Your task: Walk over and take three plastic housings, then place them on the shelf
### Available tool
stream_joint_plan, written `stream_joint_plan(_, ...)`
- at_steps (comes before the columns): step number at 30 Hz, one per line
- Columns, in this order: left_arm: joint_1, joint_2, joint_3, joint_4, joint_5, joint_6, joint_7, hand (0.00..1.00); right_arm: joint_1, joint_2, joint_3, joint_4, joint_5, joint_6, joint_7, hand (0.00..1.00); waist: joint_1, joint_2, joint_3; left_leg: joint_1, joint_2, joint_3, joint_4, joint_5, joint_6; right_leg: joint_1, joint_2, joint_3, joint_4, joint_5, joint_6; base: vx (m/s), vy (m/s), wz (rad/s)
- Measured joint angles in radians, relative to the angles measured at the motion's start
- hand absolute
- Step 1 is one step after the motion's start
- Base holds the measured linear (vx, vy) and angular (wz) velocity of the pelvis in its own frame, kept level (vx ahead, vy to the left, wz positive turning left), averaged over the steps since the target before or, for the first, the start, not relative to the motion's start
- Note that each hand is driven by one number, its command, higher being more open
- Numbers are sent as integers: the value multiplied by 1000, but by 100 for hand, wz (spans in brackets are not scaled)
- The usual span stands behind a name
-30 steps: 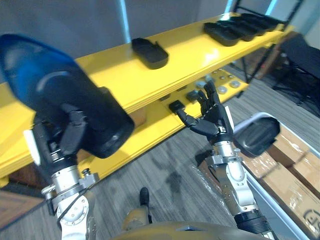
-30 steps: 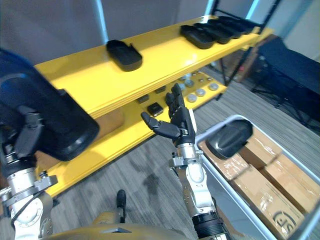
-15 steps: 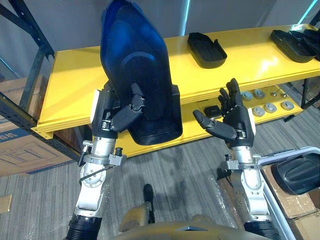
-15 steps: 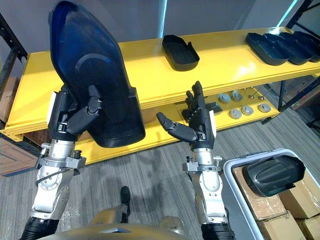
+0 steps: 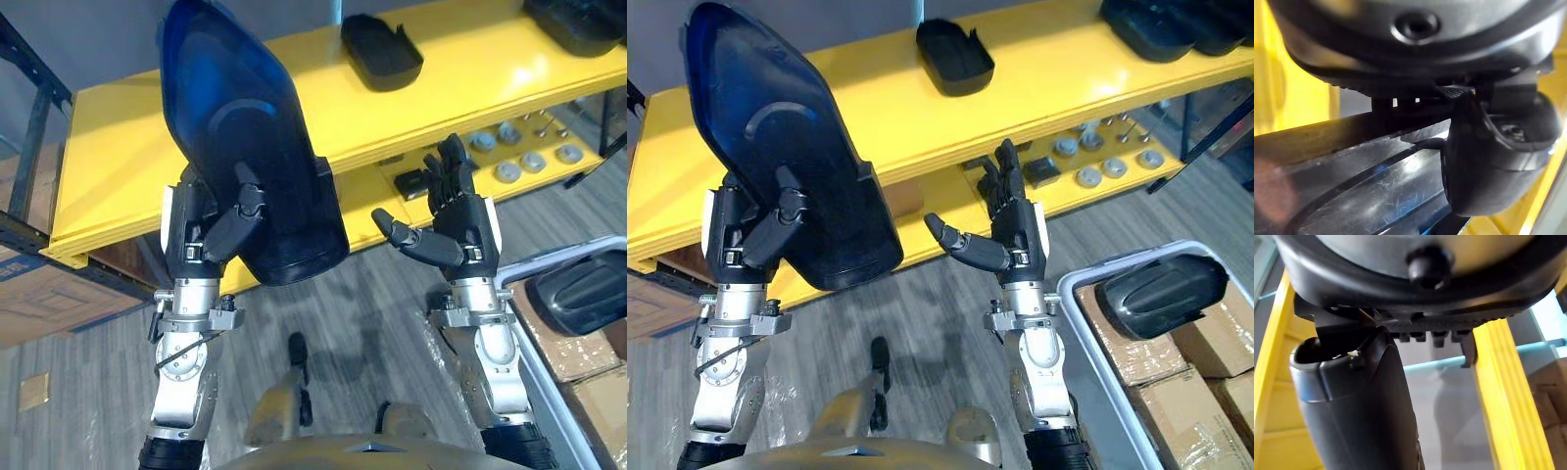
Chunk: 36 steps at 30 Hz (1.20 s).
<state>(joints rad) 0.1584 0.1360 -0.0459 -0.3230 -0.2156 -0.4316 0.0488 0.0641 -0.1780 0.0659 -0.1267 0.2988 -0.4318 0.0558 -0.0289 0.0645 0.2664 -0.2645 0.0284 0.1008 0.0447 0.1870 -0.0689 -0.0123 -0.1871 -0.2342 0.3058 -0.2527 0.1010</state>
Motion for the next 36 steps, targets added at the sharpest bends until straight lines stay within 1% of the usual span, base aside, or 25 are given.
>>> stream_joint_plan(1, 2, -4, 0, 0, 0, 0, 8, 0, -8, 1, 5, 3, -1, 0, -8, 100, 6, 0, 12, -13, 4, -2, 96, -16, 25, -1, -3, 13, 14, -5, 2, 18, 66, -29)
stream_joint_plan(2, 10, -8, 1, 7, 0, 0, 18, 0, -12, 3, 15, 6, -6, 0, -24, 100, 9, 5, 28, -11, 5, -12, 163, -92, 56, 3, -5, 37, 45, -21, 16, 30, 54, -39)
stream_joint_plan(3, 24, -11, 6, 9, 0, 1, 23, 0, -6, 25, 26, 6, -12, 0, -40, 100, 2, 0, 35, -11, -2, -6, 216, -137, 52, 12, -22, 43, 58, -33, 23, 30, 54, -33)
stream_joint_plan(4, 32, -12, 7, 9, -2, 1, 23, 0, -3, 37, 29, 6, -13, -1, -45, 100, 1, -1, 35, -12, -2, -1, 240, -156, 53, 19, -23, 46, 61, -40, 24, 15, 71, -15)
stream_joint_plan(6, 50, -13, 9, 9, -10, 2, 7, 0, 13, 63, 28, 5, -17, -13, -58, 100, -1, -6, 36, -12, -8, 2, 291, -205, 60, 44, -30, 46, 64, -67, 8, 45, 69, -4)
stream_joint_plan(7, 51, -13, 14, 5, -9, 2, -13, 0, 26, 79, 23, 5, -17, -19, -67, 100, -1, -19, 39, -9, -28, 8, 311, -224, 66, 59, -48, 40, 61, -85, -14, 83, 137, 10)
stream_joint_plan(8, 50, -11, 17, -1, -9, 2, -36, 0, 46, 94, 18, 3, -15, -19, -77, 100, 2, -36, 46, -11, -39, 18, 428, -288, 95, 82, -71, 29, 69, -98, -37, 112, 143, 4)
stream_joint_plan(9, 55, -13, 19, -4, -9, 2, -45, 0, 64, 94, 17, 1, -16, -20, -84, 100, 4, -35, 41, 7, -33, 24, 469, -335, 98, 87, -64, 34, 119, -98, -41, 161, 120, -2)
stream_joint_plan(10, 57, -16, 37, -6, -9, 4, -54, 0, 83, 98, 18, -1, -16, -23, -92, 100, -2, -43, 40, 41, -46, 11, 448, -413, 106, 10, -90, 51, 314, -72, -76, 154, 104, 4)
stream_joint_plan(11, 57, -14, 44, -7, -9, 16, -61, 0, 104, 114, 14, 1, -16, -26, -98, 100, -10, -52, 38, 72, -53, 5, 411, -408, 123, -76, -106, 74, 461, 16, -105, 155, 98, 12)
stream_joint_plan(12, 59, -11, 44, -7, -9, 22, -63, 0, 113, 120, 11, 1, -16, -26, -100, 100, -11, -50, 35, 88, -48, 4, 391, -400, 130, -91, -103, 81, 482, 23, -100, 178, 96, 12)
stream_joint_plan(14, 53, 0, 66, -8, -8, 25, -60, 0, 110, 135, 12, 0, -18, -37, -95, 100, -13, -50, 28, 135, -28, 0, 316, -370, 127, -102, -58, 95, 345, -2, -82, 228, 52, 0)
stream_joint_plan(16, 43, 0, 75, -4, -10, 25, -42, 0, 106, 139, 12, -8, -20, -41, -83, 100, -11, -46, 10, 135, -21, -16, 280, -365, 118, -134, -28, 103, 231, -3, -80, 189, 8, 2)
stream_joint_plan(19, 34, 2, 80, 4, -14, 25, -8, 0, 107, 139, -7, -31, -55, -41, -81, 100, -34, -30, 0, 159, 1, -59, 248, -355, 95, -190, 20, 215, 104, 32, -33, 204, -79, 38)
stream_joint_plan(22, 37, 0, 53, 12, -19, 25, 22, 0, 123, 139, -14, -74, -56, -45, -81, 100, -41, -33, -7, 210, 34, -119, 270, -387, 38, -191, 34, 295, 94, 58, 1, 269, -286, 67)
stream_joint_plan(23, 39, 2, 46, 9, -19, 25, 33, 0, 122, 139, -14, -95, -58, -64, -76, 100, -38, -54, -31, 213, 39, -143, 277, -402, 9, -185, 27, 291, 52, 115, 4, 250, -391, 72)
stream_joint_plan(24, 39, 9, 41, 6, -19, 25, 38, 0, 121, 139, -14, -119, -59, -76, -73, 100, -30, -81, -54, 211, 37, -155, 283, -418, -19, -171, 10, 284, 5, 204, -1, 247, -431, 71)
stream_joint_plan(25, 40, -1, 42, 11, -18, 23, 39, 0, 107, 125, -19, -133, -59, -94, -70, 100, -28, -80, -70, 200, 59, -166, 291, -440, -48, -160, 13, 251, -13, 190, 53, 192, -436, 75)
stream_joint_plan(26, 56, -24, 28, 14, -19, 27, 47, 0, 83, 89, -35, -144, -58, -108, -67, 100, -32, -32, -95, 181, 131, -147, 288, -441, -61, -137, 60, 189, -58, 195, 25, 209, -461, 71)
stream_joint_plan(27, 59, -30, 13, 16, -20, 28, 35, 0, 60, 56, -61, -153, -56, -118, -67, 100, -27, -8, -109, 190, 185, -100, 243, -404, -65, -123, 89, 159, -87, 209, -1, 196, -411, 62)
stream_joint_plan(28, 57, -31, 11, 16, -20, 28, 26, 0, 47, 47, -77, -153, -56, -119, -70, 100, -27, -4, -112, 201, 200, -65, 216, -376, -66, -115, 92, 145, -98, 212, -7, 148, -258, 58)
stream_joint_plan(29, 49, -35, -1, 17, -20, 33, 5, 0, 33, 36, -110, -154, -56, -119, -84, 100, -34, 3, -116, 229, 215, 6, 158, -316, -88, -99, 93, 115, -105, 212, -12, 101, -168, 51)
stream_joint_plan(30, 44, -39, -8, 17, -21, 34, -8, 0, 33, 33, -125, -154, -56, -120, -93, 100, -34, 8, -118, 247, 219, 38, 127, -296, -104, -91, 93, 99, -106, 210, -16, 108, -144, 71)
stream_joint_plan(32, 32, -42, -32, 16, -22, 34, -52, 0, 49, 42, -158, -154, -57, -119, -123, 100, -41, 14, -122, 295, 222, 106, 48, -248, -103, -49, 91, 46, -116, 203, -27, 71, -48, 57)
stream_joint_plan(36, 29, -39, -37, 16, -22, 34, -56, 0, 65, 60, -166, -162, -90, -120, -124, 100, -33, 14, -123, 308, 195, 111, 15, -237, -98, -33, 73, 38, -139, 205, -21, -27, 37, 14)
